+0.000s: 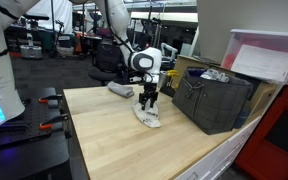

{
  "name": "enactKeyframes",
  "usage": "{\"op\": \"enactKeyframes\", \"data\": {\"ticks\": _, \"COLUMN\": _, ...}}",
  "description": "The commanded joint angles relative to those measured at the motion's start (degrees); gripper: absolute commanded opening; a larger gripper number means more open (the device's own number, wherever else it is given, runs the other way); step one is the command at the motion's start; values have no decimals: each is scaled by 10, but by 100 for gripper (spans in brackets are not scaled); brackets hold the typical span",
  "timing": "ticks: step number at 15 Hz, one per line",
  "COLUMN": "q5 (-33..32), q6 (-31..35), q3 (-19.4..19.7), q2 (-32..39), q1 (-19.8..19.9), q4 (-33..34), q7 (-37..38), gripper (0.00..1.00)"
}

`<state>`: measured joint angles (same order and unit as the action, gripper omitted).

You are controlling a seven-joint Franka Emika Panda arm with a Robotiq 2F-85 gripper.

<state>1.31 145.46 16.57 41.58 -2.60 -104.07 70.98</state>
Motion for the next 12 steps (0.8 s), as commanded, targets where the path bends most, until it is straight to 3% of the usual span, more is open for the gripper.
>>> {"op": "enactKeyframes", "data": {"ticks": 1, "q5": -11, "q6": 18, "q3": 2, "q2": -29, "q1": -8, "q4": -30, "q7": 1, "gripper": 100}}
{"op": "enactKeyframes", "data": {"ticks": 7, "q5": 4, "q6": 29, "q3": -22, "q2": -10, "q1": 10, "q4": -20, "q7": -23, "gripper": 100}}
{"op": "enactKeyframes", "data": {"ticks": 12, "q5": 6, "q6": 54, "q3": -21, "q2": 12, "q1": 16, "q4": -2, "q7": -36, "gripper": 100}}
